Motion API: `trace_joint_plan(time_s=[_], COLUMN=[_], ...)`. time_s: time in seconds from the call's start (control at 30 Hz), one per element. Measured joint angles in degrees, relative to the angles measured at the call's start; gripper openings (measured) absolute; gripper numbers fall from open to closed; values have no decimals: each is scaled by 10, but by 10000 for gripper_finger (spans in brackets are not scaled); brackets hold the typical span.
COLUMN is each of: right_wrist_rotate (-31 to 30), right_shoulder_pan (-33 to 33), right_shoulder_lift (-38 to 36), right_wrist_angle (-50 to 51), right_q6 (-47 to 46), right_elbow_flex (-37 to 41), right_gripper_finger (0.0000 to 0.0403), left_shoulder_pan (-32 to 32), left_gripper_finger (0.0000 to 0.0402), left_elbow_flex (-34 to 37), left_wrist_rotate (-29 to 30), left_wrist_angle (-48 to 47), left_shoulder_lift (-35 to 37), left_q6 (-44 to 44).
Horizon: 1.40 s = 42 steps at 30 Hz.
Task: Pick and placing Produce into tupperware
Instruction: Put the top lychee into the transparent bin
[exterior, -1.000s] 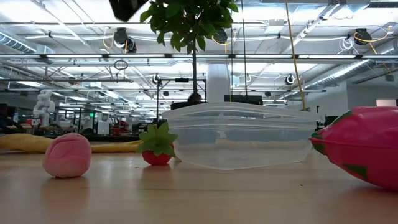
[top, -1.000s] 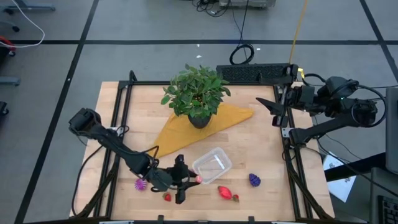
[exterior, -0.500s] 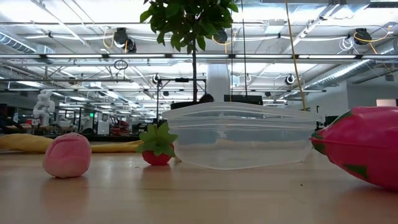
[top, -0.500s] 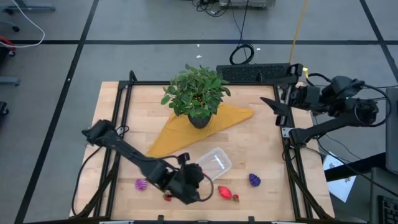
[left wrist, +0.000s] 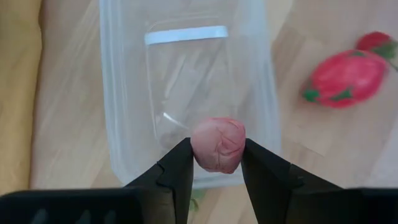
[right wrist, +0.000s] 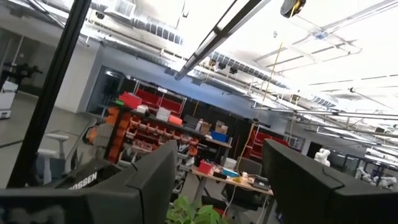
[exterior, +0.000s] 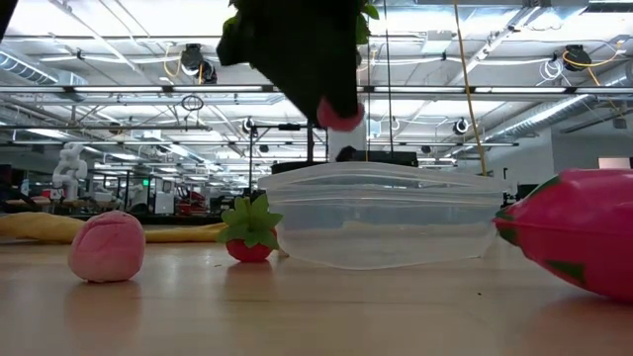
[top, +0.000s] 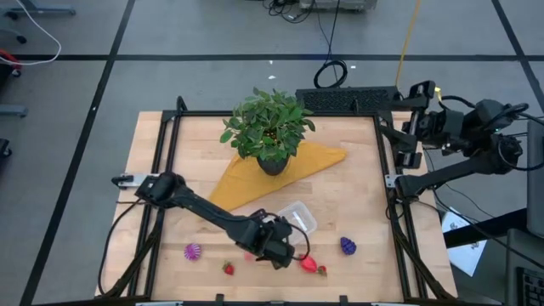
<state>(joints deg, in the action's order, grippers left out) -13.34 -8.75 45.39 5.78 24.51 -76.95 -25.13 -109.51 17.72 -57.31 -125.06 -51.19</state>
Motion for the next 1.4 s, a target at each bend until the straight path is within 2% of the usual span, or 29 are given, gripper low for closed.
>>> trace_joint_plan(time_s=[0.5,1.0,1.4], right_wrist_rotate=[0,0,0], right_shoulder_pan=[0,0,0], right_shoulder_lift=[2,1,1], right_wrist_angle=[36,38,40], right_q6=[2,-1,-2], right_elbow_flex=[0,0,0], right_gripper_finger=[228,228,228], left_shoulder_pan=[44,47,47], left_gripper_finger=[129,129,129], left_elbow_flex=[2,3,2], left_wrist_rotate=[-13,-29,-27], left_wrist_angle=[-15,4,8], left_shoulder_lift=[-28,-61,-59], left_q6=[-16,-15,-9])
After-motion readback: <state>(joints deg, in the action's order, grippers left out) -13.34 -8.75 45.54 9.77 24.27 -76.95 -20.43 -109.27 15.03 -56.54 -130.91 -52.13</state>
